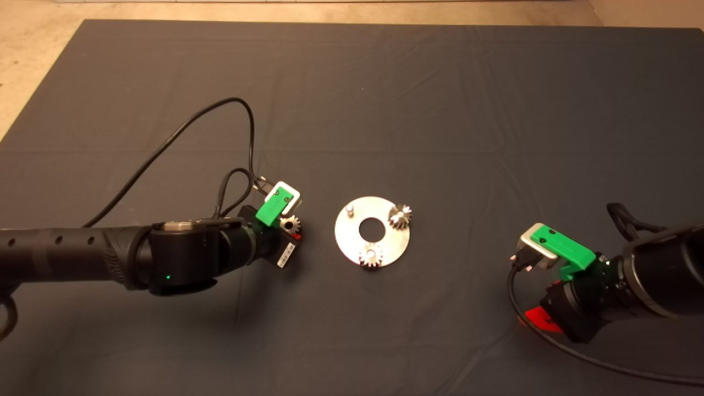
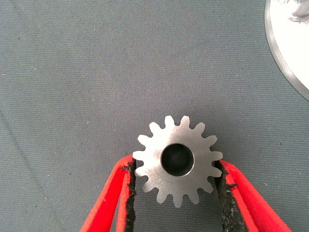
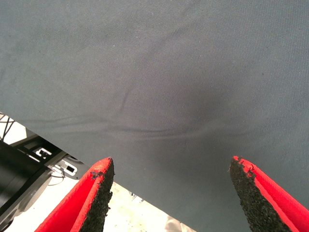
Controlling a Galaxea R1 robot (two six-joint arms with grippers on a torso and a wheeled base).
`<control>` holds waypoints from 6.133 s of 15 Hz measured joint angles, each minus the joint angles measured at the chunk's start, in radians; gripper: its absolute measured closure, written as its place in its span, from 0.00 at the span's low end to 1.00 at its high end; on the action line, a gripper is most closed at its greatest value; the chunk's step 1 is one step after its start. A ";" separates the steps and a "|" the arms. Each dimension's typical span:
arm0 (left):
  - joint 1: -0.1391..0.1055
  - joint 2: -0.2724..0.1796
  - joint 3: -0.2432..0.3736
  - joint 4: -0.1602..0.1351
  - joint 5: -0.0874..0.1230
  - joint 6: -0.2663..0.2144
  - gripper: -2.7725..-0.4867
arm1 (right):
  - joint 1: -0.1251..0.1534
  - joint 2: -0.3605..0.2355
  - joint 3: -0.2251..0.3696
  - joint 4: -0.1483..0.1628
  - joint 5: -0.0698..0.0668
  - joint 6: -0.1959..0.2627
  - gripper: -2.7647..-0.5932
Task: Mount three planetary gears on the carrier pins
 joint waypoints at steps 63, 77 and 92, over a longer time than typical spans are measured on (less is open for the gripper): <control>-0.087 0.283 -0.074 0.000 0.124 0.044 0.95 | 0.000 -0.166 0.000 0.000 0.002 -0.086 0.46; -0.086 0.297 -0.080 -0.004 0.098 0.044 0.95 | 0.000 -0.166 0.000 0.000 0.002 -0.086 0.46; -0.087 0.285 -0.093 -0.009 0.069 0.096 0.95 | 0.000 -0.166 0.000 0.000 0.002 -0.086 0.46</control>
